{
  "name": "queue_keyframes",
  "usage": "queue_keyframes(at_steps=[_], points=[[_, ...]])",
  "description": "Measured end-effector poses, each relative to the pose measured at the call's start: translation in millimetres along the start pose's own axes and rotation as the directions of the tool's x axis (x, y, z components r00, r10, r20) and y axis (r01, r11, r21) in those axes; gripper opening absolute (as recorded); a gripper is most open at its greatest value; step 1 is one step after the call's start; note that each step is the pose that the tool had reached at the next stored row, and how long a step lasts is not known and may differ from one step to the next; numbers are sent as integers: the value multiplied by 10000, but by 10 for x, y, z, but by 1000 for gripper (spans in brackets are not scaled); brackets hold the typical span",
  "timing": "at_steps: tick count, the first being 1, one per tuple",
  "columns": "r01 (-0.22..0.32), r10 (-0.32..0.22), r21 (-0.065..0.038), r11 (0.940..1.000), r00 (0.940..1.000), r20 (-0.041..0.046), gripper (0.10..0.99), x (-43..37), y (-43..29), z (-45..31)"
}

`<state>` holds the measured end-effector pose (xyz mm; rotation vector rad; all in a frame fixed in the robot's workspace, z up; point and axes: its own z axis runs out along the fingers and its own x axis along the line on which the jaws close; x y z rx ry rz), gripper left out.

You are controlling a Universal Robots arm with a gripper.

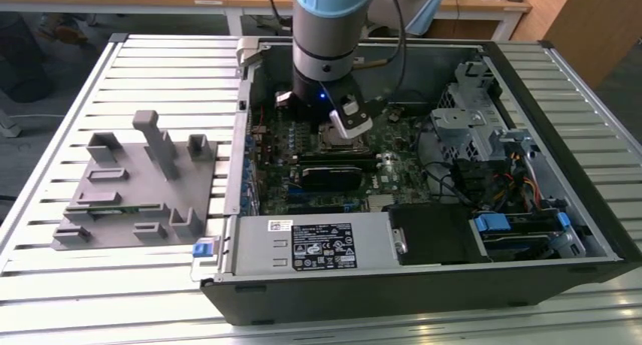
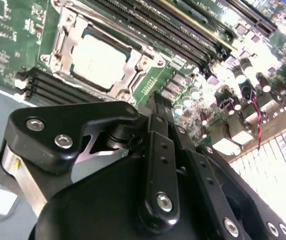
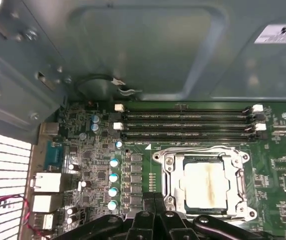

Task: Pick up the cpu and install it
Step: 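Install the second cpu locking lever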

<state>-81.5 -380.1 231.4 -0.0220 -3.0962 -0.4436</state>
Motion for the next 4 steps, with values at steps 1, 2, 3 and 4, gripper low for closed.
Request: queue_keyframes(at_steps=[1, 2, 3, 4], points=[[0, 0, 0, 10000, 10000, 0, 106, 0, 4, -13], [1, -1, -4, 10000, 10000, 1, 106, 0, 4, -14], [0, 0, -7, 10000, 10000, 1, 106, 0, 4, -14], [0, 0, -12, 10000, 10000, 1, 106, 0, 4, -14]])
